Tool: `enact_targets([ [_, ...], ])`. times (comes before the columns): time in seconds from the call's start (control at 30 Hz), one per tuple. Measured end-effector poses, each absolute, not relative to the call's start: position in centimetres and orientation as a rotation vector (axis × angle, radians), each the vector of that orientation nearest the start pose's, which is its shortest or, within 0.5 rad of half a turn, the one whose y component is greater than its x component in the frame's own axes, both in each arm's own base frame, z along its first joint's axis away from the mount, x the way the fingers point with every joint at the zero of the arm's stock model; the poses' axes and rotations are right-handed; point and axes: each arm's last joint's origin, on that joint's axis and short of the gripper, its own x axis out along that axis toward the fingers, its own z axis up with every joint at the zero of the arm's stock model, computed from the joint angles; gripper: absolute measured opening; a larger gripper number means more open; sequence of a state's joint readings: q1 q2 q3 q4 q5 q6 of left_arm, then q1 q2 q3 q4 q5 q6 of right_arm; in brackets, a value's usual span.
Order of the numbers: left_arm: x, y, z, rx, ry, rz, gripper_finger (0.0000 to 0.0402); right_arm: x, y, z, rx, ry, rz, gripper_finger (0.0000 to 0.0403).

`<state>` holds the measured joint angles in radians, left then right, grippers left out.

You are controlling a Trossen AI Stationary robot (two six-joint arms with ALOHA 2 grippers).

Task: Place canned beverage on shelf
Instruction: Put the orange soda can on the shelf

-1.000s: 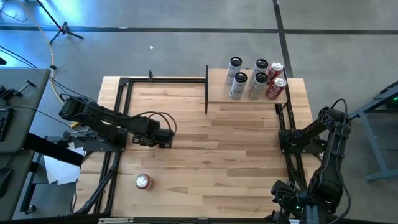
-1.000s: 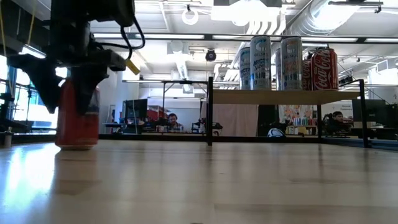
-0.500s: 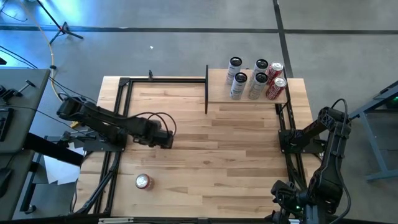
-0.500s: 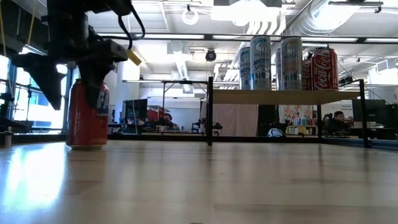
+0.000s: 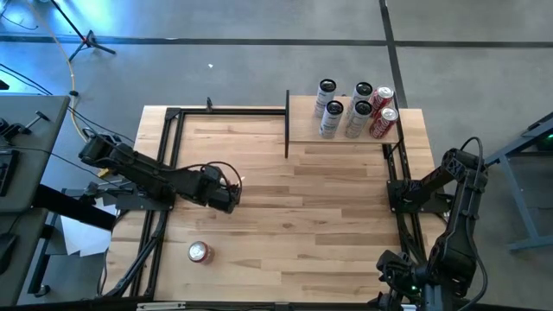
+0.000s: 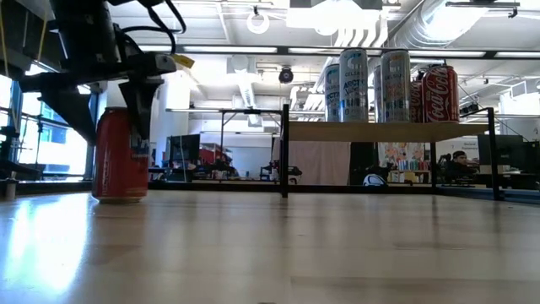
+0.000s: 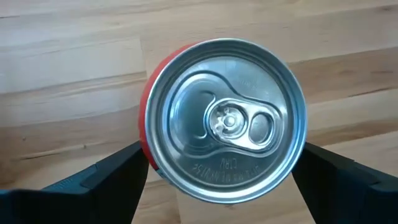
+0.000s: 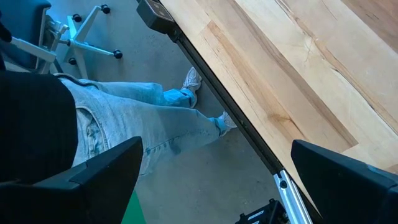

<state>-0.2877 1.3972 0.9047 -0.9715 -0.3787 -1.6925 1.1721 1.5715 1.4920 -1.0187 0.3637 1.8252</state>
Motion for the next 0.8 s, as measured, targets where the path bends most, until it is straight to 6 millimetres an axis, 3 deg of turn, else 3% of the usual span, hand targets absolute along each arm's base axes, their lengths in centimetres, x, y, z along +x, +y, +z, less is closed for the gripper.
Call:
enact_targets([
  [0.37,21.6,-2.8,24.1,-1.091,0.993,1.005,0.0354,13.1,28.4,32.3,0.866,1.075,-0.199,0.0399],
  [0.8,21.5,2.4,24.3,-1.225,1.133,0.881,0.0354,13.1,28.4,32.3,0.866,1.075,-0.2,0.0399],
])
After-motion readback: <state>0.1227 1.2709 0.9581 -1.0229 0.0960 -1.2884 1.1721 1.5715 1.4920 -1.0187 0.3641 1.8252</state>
